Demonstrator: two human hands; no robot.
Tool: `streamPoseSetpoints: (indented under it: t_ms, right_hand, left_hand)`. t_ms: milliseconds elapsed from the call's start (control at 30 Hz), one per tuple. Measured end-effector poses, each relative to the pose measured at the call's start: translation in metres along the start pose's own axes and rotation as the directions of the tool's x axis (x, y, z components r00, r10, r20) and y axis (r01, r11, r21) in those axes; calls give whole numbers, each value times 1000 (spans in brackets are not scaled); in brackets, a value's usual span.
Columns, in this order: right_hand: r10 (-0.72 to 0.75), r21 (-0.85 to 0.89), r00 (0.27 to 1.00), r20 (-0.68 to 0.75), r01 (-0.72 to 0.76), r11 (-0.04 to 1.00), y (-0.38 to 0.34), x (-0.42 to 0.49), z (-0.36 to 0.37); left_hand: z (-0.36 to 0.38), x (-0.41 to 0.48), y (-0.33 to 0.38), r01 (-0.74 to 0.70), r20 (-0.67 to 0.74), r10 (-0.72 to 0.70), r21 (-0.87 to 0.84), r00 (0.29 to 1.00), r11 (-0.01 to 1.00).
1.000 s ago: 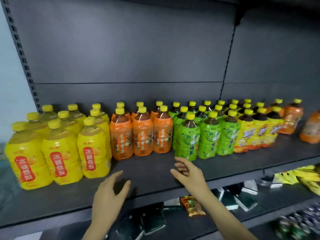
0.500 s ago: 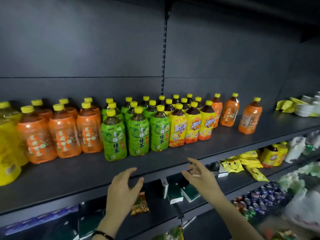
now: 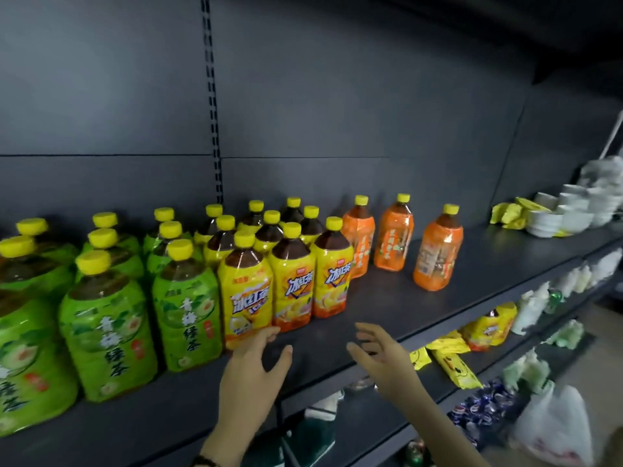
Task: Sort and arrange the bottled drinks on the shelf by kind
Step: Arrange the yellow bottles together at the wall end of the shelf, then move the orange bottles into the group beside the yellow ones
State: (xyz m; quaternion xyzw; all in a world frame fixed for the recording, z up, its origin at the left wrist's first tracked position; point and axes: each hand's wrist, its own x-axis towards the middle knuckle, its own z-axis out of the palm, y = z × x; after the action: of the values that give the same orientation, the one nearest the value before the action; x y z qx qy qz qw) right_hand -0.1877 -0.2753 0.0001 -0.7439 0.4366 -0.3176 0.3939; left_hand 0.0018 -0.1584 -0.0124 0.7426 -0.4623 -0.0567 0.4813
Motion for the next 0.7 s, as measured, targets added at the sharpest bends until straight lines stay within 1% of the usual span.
streamPoseSetpoints:
  t_ms: [133,267,400,500,600,667,700]
  right_hand:
    - [32,4,998,-58,-31,1000,36,46,-34]
    - [54,52,994,-91,-49,997,69,82,-72]
    - [65,128,986,-152,-46,991,103,128,-120]
    - [76,189,975,-209,-35,981,127,164,-157]
    - [33,168,974,-223,5,986,152,204,-189]
    - [-13,136,980,-198,41,990,165,233,-208]
    - [-35,135,986,-162,57,989,170,247,-216]
  left_hand:
    - [62,37,25,-80,96,79,8,992,997]
    - [114,61,48,-90,169,90,-10,981,996]
    - [166,94,66,-74,200,87,-72,976,995]
    - [202,119,76,-39,134,54,-107,990,994]
    - [232,140,91,5,21,-3,-131,1000,991]
    - [247,157,99,18,-78,-32,-169,996,985]
    - [253,166,101,35,-133,-60,-182,989,983]
